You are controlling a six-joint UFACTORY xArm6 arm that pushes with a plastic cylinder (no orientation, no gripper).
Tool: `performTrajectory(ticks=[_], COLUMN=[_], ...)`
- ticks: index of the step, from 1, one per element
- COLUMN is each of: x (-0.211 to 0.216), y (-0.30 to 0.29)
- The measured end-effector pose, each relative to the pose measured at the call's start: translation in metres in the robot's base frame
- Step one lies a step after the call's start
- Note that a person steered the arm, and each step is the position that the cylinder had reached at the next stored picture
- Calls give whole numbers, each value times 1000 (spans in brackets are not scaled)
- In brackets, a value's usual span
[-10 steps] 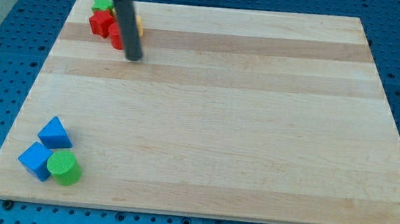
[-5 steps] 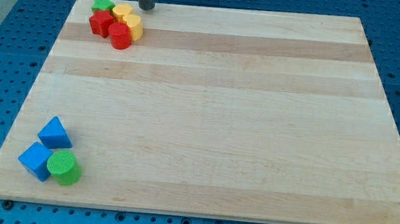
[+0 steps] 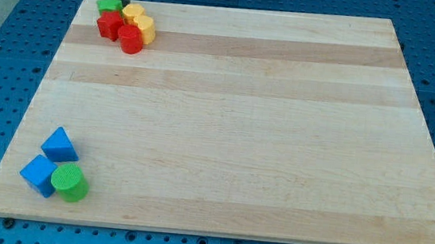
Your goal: Push the green star towards center left of the board
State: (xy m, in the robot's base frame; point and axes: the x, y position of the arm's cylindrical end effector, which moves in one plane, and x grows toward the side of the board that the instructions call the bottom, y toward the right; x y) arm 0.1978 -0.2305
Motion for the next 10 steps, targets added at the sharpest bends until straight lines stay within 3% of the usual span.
performTrajectory(ticks=[3, 7, 10], x=[3, 70, 77], y=[-12, -25, -51])
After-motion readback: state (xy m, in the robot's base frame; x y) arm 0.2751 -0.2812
